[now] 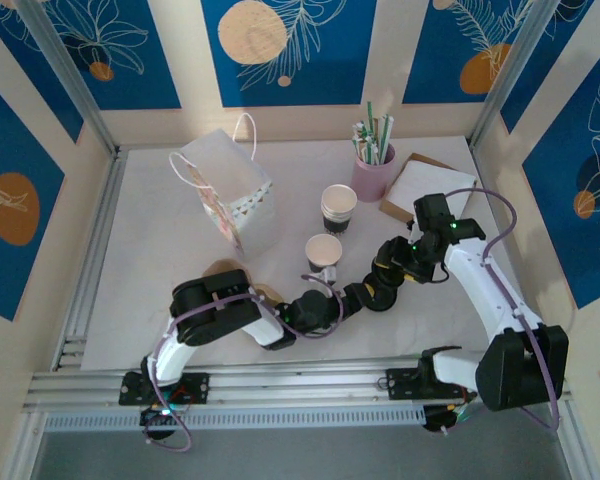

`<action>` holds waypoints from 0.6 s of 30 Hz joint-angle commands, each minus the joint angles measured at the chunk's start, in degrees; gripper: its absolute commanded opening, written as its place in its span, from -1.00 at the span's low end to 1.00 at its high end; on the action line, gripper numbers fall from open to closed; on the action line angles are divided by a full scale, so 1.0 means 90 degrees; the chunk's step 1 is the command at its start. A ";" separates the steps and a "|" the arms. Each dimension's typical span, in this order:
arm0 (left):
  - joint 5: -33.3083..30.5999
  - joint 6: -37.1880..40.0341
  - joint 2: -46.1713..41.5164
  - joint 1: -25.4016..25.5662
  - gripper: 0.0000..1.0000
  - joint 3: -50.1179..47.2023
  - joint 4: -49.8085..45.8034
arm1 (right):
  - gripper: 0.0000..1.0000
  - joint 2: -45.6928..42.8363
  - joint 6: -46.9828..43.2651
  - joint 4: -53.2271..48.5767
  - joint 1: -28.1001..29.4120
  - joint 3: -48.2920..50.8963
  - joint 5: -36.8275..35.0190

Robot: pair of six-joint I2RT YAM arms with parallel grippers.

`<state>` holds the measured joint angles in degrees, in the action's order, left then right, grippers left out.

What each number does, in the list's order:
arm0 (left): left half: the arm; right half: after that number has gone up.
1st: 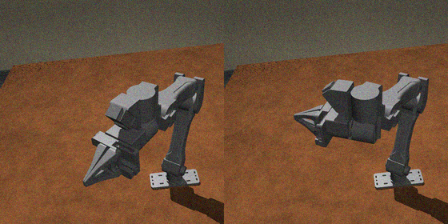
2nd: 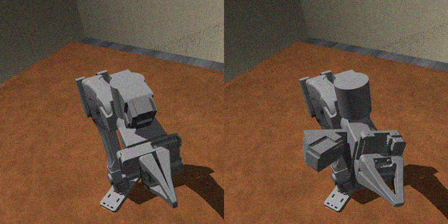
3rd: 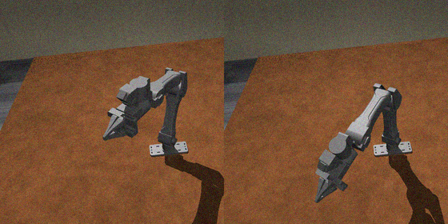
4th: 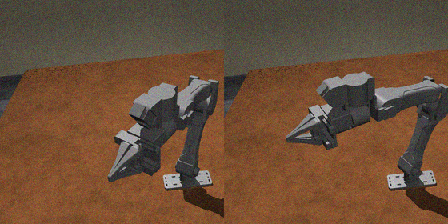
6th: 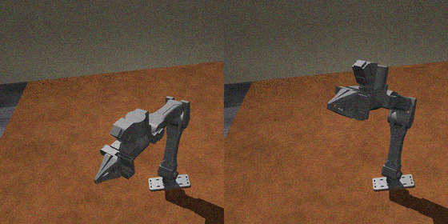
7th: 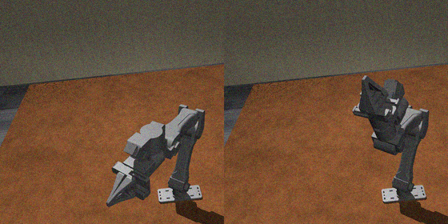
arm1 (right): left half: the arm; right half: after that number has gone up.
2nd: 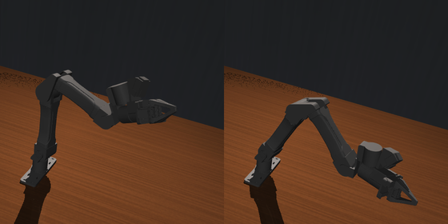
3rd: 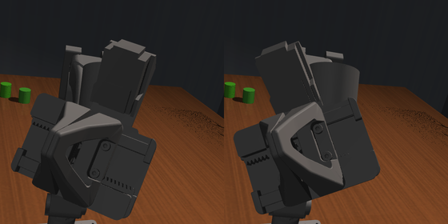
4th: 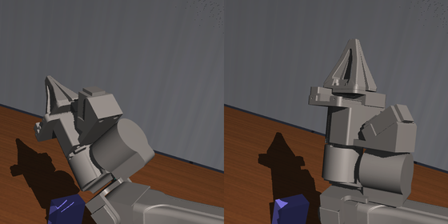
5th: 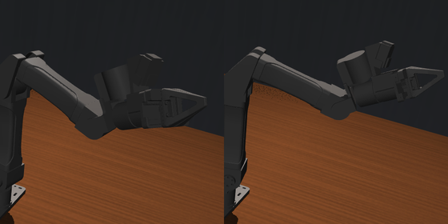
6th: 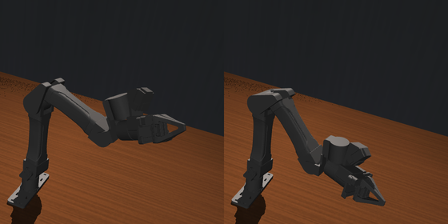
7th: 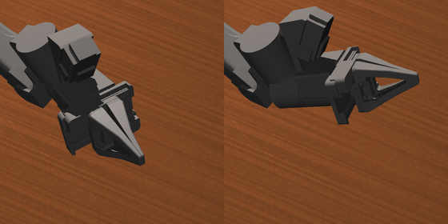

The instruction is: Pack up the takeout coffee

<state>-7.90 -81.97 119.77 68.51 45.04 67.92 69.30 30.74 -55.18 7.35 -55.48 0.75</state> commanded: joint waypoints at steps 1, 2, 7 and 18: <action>0.0081 0.0109 -0.0114 0.0015 0.46 0.0188 -0.0105 | 0.27 -0.0170 0.0098 -0.0196 -0.0059 -0.0173 -0.0015; 0.0087 0.0111 -0.0113 0.0015 0.46 0.0209 -0.0115 | 0.27 -0.0190 0.0097 -0.0207 -0.0073 -0.0168 -0.0038; 0.0032 0.0115 -0.0257 0.0024 0.47 0.0075 -0.0139 | 0.27 -0.0282 0.0062 -0.0246 -0.0127 -0.0201 -0.0025; 0.0089 0.0708 -0.1531 0.0197 0.55 -0.0132 -0.1332 | 0.26 -0.0716 0.0001 -0.0385 -0.0004 -0.0505 -0.0081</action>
<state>-7.79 -79.61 111.46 69.32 44.14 60.64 64.82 30.72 -56.84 6.74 -57.28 0.21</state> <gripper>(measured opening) 0.767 0.631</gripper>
